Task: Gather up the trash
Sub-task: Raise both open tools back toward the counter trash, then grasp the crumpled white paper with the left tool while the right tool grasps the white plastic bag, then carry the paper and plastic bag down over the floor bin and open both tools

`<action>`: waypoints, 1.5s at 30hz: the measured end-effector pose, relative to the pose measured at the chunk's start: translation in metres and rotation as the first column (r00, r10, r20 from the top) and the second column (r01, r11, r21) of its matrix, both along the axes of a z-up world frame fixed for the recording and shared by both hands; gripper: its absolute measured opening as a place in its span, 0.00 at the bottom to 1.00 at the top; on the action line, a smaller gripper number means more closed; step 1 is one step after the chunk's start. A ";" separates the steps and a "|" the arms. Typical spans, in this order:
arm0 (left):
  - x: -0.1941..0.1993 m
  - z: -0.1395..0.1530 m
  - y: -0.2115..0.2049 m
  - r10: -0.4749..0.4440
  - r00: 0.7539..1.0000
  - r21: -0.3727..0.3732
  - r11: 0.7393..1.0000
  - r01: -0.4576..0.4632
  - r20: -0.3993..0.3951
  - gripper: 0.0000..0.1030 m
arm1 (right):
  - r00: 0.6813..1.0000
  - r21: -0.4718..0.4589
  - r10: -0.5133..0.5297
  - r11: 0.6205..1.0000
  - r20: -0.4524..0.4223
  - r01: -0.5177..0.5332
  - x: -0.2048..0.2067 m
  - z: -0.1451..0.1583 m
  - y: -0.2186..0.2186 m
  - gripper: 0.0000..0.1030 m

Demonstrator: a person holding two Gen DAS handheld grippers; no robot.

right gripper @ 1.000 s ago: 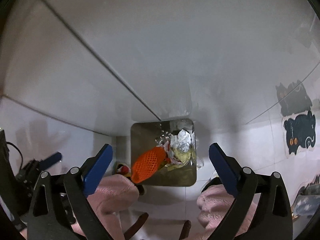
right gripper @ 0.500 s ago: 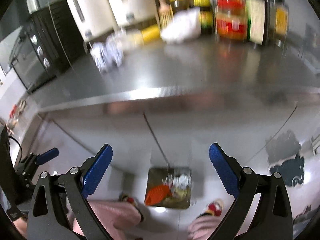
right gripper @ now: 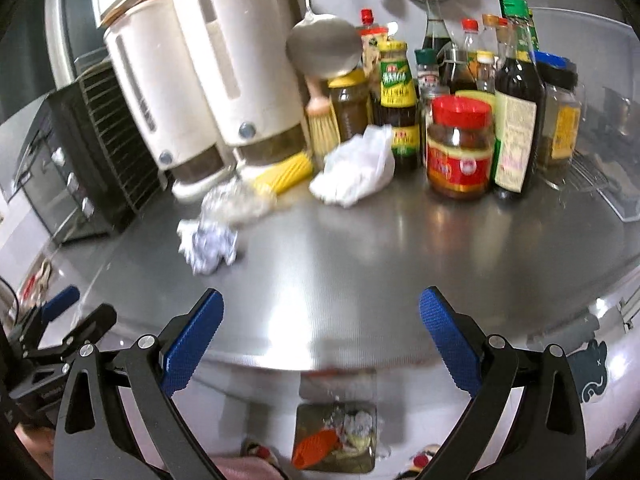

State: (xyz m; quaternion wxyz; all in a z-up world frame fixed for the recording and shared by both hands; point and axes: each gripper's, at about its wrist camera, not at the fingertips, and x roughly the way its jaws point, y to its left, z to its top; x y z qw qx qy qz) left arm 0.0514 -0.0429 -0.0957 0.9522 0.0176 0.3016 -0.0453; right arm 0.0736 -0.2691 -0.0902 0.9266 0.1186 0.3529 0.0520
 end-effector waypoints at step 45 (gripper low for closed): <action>0.088 -0.009 -0.026 -0.069 0.990 0.002 0.998 0.069 -0.120 0.26 | 0.999 -0.069 -0.019 0.997 -0.033 0.016 0.106 -0.009 -0.002 0.17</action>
